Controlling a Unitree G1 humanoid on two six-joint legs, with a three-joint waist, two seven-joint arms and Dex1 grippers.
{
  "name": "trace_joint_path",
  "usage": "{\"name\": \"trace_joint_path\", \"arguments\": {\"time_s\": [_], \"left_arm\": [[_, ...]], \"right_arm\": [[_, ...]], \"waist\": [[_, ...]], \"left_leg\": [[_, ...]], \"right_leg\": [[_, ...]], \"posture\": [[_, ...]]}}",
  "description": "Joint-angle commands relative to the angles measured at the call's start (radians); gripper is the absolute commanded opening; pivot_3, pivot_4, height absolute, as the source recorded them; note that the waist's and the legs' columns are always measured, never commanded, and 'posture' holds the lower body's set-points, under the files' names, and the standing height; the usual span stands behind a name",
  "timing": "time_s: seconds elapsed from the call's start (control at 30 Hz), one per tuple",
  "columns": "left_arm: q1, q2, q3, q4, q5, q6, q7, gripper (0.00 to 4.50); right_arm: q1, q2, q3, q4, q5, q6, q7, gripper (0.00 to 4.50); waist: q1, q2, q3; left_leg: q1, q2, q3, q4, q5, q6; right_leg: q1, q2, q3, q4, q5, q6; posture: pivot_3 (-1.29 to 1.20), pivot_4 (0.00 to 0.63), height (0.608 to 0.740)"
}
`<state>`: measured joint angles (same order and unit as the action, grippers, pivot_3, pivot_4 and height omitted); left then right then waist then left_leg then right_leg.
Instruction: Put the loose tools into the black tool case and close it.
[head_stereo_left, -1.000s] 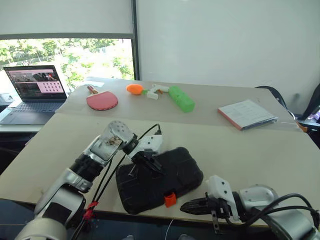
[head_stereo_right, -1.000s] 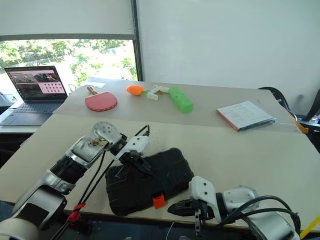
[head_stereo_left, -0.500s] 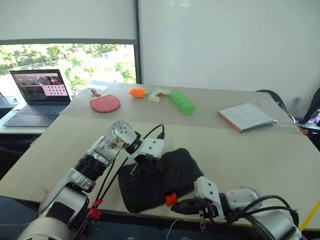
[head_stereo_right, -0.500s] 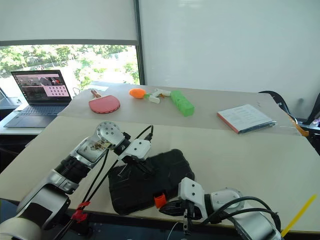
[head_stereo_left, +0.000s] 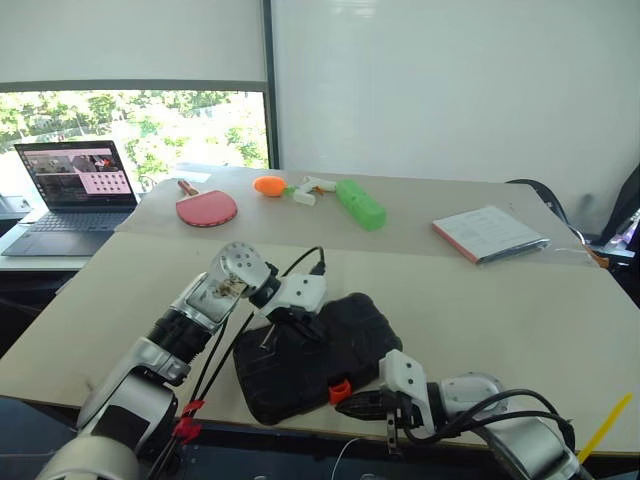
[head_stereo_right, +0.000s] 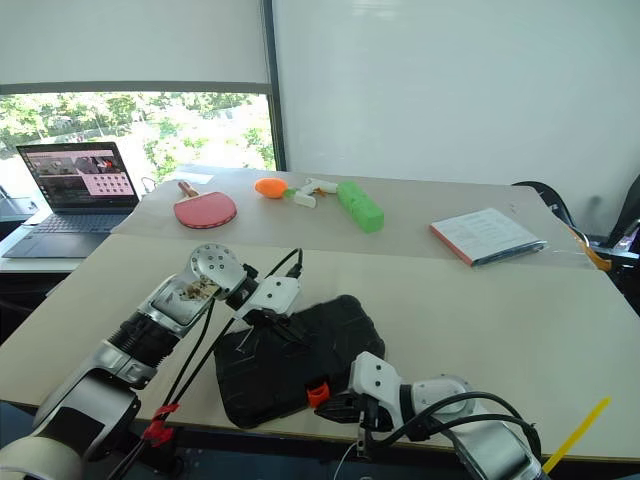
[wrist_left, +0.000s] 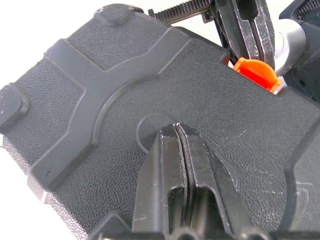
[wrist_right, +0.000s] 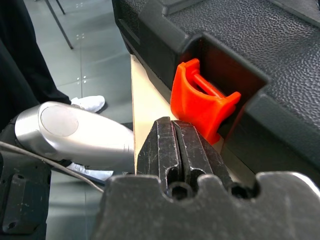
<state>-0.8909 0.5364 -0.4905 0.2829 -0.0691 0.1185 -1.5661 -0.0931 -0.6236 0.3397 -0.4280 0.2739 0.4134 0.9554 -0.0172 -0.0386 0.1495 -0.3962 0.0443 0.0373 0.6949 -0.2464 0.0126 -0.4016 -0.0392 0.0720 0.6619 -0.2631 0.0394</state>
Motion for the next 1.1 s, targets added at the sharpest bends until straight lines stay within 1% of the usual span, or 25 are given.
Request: {"name": "trace_joint_path", "arguments": {"time_s": [0.03,0.27,0.47,0.6,0.7,0.77,0.8,0.83,0.87,0.93,0.97,1.03,1.1], "left_arm": [[0.048,-0.010,-0.062,0.026,0.066,0.021,0.005,0.05],[0.071,-0.008,-0.069,-0.004,0.070,0.038,0.004,0.05],[0.075,-0.012,-0.067,0.000,0.074,0.044,0.008,0.05],[0.078,-0.016,-0.067,0.011,0.077,0.032,0.014,0.05],[0.072,-0.037,-0.034,0.021,0.045,0.072,0.032,0.05],[0.052,-0.047,0.016,0.028,-0.001,0.148,0.037,0.00],[0.038,-0.044,0.051,0.037,-0.031,0.186,0.036,0.43],[0.025,-0.027,0.102,0.039,-0.069,0.228,0.037,0.51],[0.021,-0.001,0.149,0.034,-0.096,0.255,0.038,0.78],[0.027,0.061,0.230,0.003,-0.150,0.318,0.037,1.48],[0.032,0.083,0.252,-0.012,-0.169,0.343,0.036,1.87],[0.070,0.172,0.336,-0.078,-0.232,0.413,0.028,2.52],[0.107,0.237,0.400,-0.138,-0.283,0.472,0.032,3.27]], "right_arm": [[-0.029,0.040,-0.034,0.001,-0.027,-0.038,-0.067,0.00],[-0.043,0.106,-0.066,0.030,-0.067,-0.051,-0.135,0.00],[-0.039,0.106,-0.078,0.020,-0.070,-0.048,-0.123,0.00],[-0.049,0.101,-0.107,0.000,-0.035,-0.023,-0.114,0.00],[-0.040,0.061,-0.142,-0.042,0.020,0.018,-0.077,0.00],[-0.016,0.009,-0.185,-0.094,0.089,0.066,-0.037,0.59],[0.000,-0.024,-0.224,-0.120,0.135,0.093,-0.010,1.07],[0.020,-0.071,-0.288,-0.152,0.195,0.129,0.021,1.22],[0.038,-0.117,-0.353,-0.172,0.242,0.154,0.052,1.57],[0.066,-0.204,-0.481,-0.182,0.326,0.196,0.103,2.20],[0.075,-0.232,-0.522,-0.178,0.353,0.209,0.118,2.60],[0.080,-0.307,-0.640,-0.129,0.409,0.237,0.167,3.23],[0.076,-0.354,-0.711,-0.085,0.447,0.256,0.197,3.91]], "waist": [[0.000,0.000,-0.001],[-0.002,-0.001,-0.001],[-0.001,-0.001,-0.001],[0.000,-0.001,-0.001],[0.002,0.000,-0.001],[0.004,0.000,-0.001],[0.004,-0.001,-0.001],[0.004,-0.001,0.000],[0.004,0.003,0.002],[0.001,0.002,0.005],[-0.006,0.001,0.005],[-0.016,0.001,0.005],[-0.016,0.001,0.006]], "left_leg": [[0.000,0.000,0.000,0.000,0.000,0.000],[0.002,0.001,0.000,0.000,0.000,0.000],[0.002,0.001,0.000,-0.001,0.000,0.000],[0.002,0.001,0.000,-0.001,0.000,0.000],[0.002,0.001,0.000,-0.001,0.000,0.000],[0.001,0.000,0.000,-0.001,0.000,0.000],[0.001,0.000,0.000,-0.001,0.000,0.000],[0.000,0.000,0.000,-0.001,0.000,0.000],[-0.001,0.001,0.000,-0.001,0.000,0.000],[-0.005,0.000,-0.001,-0.001,0.000,0.000],[-0.006,0.000,-0.002,-0.002,0.000,0.000],[-0.010,0.001,-0.003,-0.004,0.000,0.001],[-0.012,0.001,-0.006,-0.008,-0.001,0.002]], "right_leg": [[0.000,0.000,0.000,0.000,0.000,0.000],[0.000,0.001,0.001,0.001,0.000,-0.001],[0.001,0.001,0.001,0.000,0.000,-0.001],[0.001,0.001,0.001,0.000,0.000,-0.001],[0.001,0.001,0.001,0.000,0.000,-0.001],[0.000,0.001,0.001,0.000,0.000,-0.001],[0.000,0.001,0.001,0.000,0.000,-0.001],[-0.001,0.001,0.001,-0.001,0.000,-0.001],[-0.002,0.001,0.001,-0.001,0.000,-0.001],[-0.005,0.000,0.001,-0.001,0.000,0.000],[-0.006,0.001,0.000,-0.002,0.000,-0.001],[-0.010,0.002,0.000,-0.003,0.002,-0.005],[-0.014,0.002,0.000,-0.002,0.003,-0.008]], "posture": [[0.00,0.150,0.740],[0.00,0.150,0.740],[0.00,0.150,0.740],[0.00,0.150,0.740],[0.00,0.150,0.740],[0.00,0.150,0.740],[0.00,0.150,0.740],[0.00,0.150,0.740],[0.00,0.150,0.740],[0.00,0.150,0.740],[0.00,0.150,0.740],[0.00,0.150,0.740],[0.00,0.150,0.740]]}}
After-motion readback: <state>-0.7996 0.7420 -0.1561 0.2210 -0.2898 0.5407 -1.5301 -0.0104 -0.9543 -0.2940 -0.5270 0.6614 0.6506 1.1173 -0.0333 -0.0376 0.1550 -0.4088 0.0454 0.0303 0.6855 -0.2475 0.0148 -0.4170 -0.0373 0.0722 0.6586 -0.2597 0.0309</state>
